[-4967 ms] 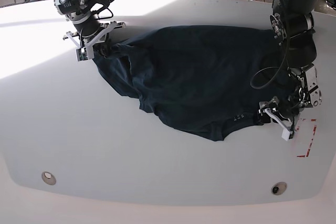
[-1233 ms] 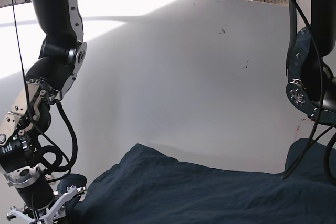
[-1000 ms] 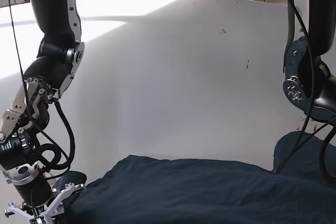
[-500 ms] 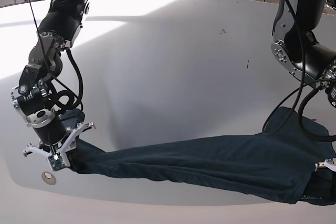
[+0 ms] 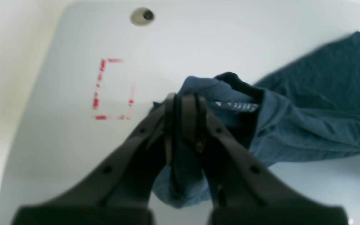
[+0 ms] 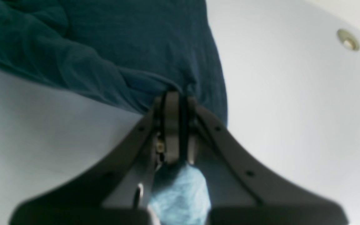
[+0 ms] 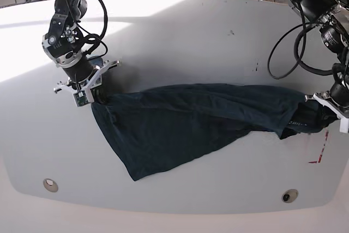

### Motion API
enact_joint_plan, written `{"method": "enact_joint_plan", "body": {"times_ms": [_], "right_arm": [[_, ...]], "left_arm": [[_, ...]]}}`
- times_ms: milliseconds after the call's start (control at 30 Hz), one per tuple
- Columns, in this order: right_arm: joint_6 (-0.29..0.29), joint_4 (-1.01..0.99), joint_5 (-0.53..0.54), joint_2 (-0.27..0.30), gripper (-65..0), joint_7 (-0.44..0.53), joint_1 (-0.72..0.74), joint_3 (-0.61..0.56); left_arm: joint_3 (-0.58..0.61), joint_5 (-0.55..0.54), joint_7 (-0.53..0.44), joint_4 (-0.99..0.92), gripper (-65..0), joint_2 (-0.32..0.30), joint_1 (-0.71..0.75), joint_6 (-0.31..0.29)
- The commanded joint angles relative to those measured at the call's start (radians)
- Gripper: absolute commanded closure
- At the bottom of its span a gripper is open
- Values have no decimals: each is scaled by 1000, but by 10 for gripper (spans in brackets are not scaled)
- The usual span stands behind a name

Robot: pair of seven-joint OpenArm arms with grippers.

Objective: Fold the T-shirt properly
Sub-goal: 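Lower the shirt onto the table, spreading it flat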

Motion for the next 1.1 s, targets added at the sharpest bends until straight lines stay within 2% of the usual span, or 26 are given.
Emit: {"method": "enact_joint_plan", "body": {"times_ms": [0,400,533,767,967,1067], "right_arm": [[2,21,13,-20,-6,53,-58,1],[2,6,20,-31,-6,55,-205,-4],[2,-5,13,-45,-6,53,-242,-4],[2,-11,13,-51,-6,52,-272,-7],[2,-37,13,-53,-8,50,-279,-7],[2,-54,13,-53,-10,50,-279,-7]], "left_arm": [[-7,-47,-64,16,0,-18,69,0],[-8,-52,-87,11,0,-26,279,-3],[-8,-50,-87,0,0,-50,339,-3],[-13,-50,-87,-46,0,-69,388,-3],[-62,-52,-87,-58,0,-81,431,-3],[-76,-50,-87,-58,0,-82,445,-23]]}}
